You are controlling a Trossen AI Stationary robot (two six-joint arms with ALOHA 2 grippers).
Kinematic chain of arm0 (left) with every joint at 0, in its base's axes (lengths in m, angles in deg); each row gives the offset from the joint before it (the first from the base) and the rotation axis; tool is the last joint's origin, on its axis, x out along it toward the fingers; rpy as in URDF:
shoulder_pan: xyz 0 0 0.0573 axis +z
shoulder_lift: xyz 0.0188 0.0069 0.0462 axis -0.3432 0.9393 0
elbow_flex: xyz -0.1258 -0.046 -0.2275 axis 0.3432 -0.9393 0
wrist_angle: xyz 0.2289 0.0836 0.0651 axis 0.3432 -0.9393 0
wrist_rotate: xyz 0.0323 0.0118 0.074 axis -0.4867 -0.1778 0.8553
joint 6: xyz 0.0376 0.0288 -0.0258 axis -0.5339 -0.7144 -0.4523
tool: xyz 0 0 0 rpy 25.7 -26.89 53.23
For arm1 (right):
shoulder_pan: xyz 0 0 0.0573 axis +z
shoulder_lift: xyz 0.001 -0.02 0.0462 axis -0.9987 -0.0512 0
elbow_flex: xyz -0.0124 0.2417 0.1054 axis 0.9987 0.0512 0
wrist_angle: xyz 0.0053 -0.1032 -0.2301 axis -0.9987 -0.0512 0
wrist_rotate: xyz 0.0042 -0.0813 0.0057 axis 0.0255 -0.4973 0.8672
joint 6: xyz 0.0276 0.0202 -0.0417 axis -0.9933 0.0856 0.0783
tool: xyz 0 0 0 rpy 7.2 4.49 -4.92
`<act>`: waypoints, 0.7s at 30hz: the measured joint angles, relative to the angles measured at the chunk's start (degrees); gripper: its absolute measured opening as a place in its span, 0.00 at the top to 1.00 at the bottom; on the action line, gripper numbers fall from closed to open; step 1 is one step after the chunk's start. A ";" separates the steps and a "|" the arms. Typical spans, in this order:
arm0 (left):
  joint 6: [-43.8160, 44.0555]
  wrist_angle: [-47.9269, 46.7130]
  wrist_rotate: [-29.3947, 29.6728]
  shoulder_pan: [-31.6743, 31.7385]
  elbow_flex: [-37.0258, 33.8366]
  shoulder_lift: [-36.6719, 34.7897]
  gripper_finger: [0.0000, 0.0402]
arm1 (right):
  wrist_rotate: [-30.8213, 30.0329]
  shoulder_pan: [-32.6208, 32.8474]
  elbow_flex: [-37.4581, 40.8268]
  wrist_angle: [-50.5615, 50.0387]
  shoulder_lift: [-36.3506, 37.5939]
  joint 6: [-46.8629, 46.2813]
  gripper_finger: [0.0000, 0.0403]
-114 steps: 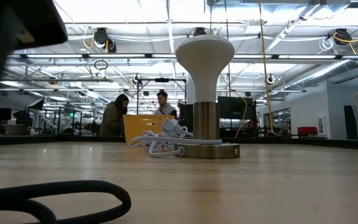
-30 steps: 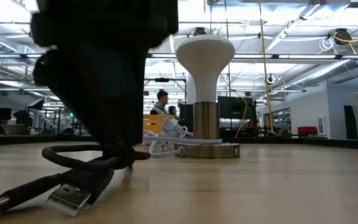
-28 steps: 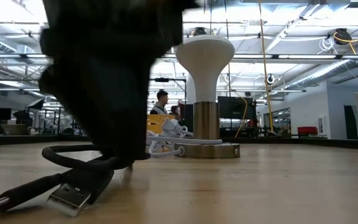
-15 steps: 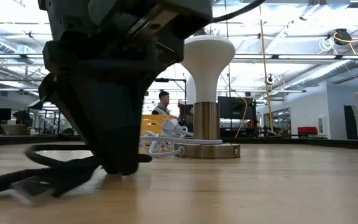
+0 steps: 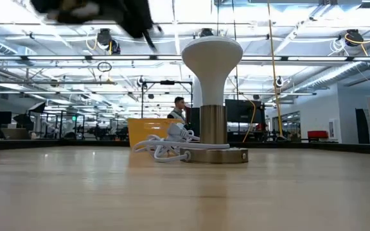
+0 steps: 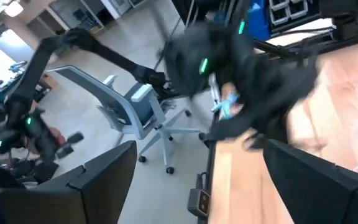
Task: Pick & Place USB Port
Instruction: Put the black charger cable into the yellow bin
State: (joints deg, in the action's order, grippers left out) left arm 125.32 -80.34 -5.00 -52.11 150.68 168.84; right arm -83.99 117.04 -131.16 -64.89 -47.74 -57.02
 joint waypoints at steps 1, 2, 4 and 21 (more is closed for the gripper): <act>0.29 -2.13 2.56 0.45 -0.01 -2.12 0.92 | -0.11 0.25 0.00 0.51 0.00 0.00 0.15; 0.41 -4.26 4.77 1.26 0.02 -4.17 0.92 | -0.34 0.54 0.00 0.75 0.00 0.02 0.15; -0.90 -8.43 7.82 4.15 0.14 -7.71 0.92 | -1.69 0.96 0.00 0.48 0.00 0.35 0.15; -49.19 1.21 -10.12 57.31 0.02 -12.91 0.92 | -15.29 -2.09 0.00 -3.95 -0.02 -0.71 0.15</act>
State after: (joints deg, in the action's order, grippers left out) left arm 76.13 -79.13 -15.12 5.19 150.69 155.93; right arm -99.27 114.95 -131.16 -68.85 -47.76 -57.73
